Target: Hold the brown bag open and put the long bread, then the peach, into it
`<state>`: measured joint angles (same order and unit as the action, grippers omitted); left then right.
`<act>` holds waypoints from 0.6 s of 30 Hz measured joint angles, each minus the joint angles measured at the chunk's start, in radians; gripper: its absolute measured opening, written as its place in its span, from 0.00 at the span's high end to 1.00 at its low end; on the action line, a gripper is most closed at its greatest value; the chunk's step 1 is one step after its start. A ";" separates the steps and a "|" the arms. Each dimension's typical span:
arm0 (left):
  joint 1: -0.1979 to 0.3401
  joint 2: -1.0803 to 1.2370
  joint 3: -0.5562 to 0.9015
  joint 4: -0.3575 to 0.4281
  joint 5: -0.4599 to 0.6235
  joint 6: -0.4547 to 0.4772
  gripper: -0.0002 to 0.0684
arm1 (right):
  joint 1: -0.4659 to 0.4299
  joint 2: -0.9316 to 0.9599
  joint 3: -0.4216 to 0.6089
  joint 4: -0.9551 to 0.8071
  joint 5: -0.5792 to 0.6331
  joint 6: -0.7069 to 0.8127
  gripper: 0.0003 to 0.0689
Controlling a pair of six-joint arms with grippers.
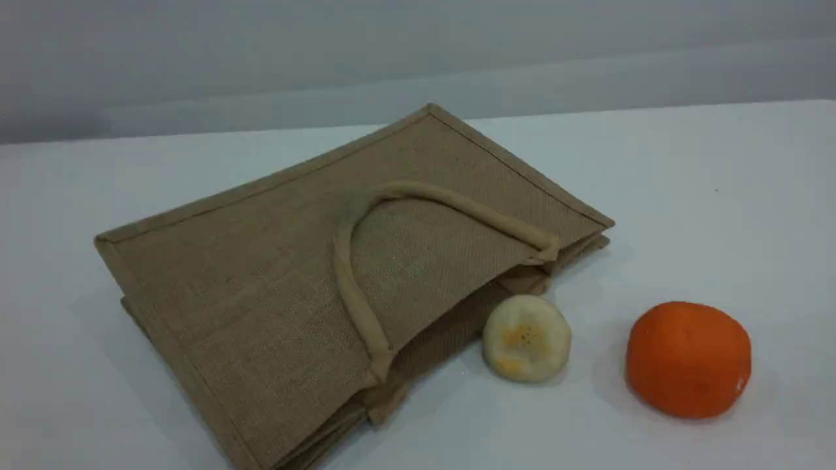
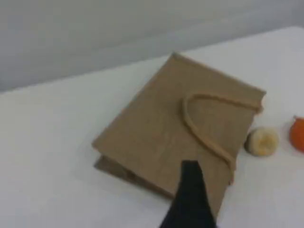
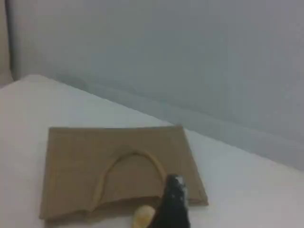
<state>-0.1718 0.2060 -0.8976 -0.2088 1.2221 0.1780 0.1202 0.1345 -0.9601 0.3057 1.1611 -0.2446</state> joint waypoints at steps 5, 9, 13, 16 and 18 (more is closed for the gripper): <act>0.000 -0.021 0.145 0.002 -0.005 0.000 0.24 | 0.000 -0.118 0.197 -0.040 -0.062 -0.007 0.17; 0.000 -0.021 0.236 0.004 -0.005 0.000 0.24 | 0.000 -0.135 0.329 -0.084 -0.064 0.005 0.17; 0.000 -0.021 0.293 0.025 -0.047 0.000 0.24 | 0.000 -0.135 0.418 -0.085 -0.063 0.005 0.17; 0.000 -0.021 0.330 0.051 -0.082 -0.001 0.24 | 0.000 -0.135 0.447 -0.104 -0.070 0.005 0.17; 0.000 -0.021 0.355 0.061 -0.102 -0.004 0.24 | 0.000 -0.135 0.447 -0.109 -0.082 0.008 0.17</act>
<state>-0.1718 0.1853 -0.5421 -0.1476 1.1204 0.1736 0.1202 0.0000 -0.5134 0.1968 1.0794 -0.2369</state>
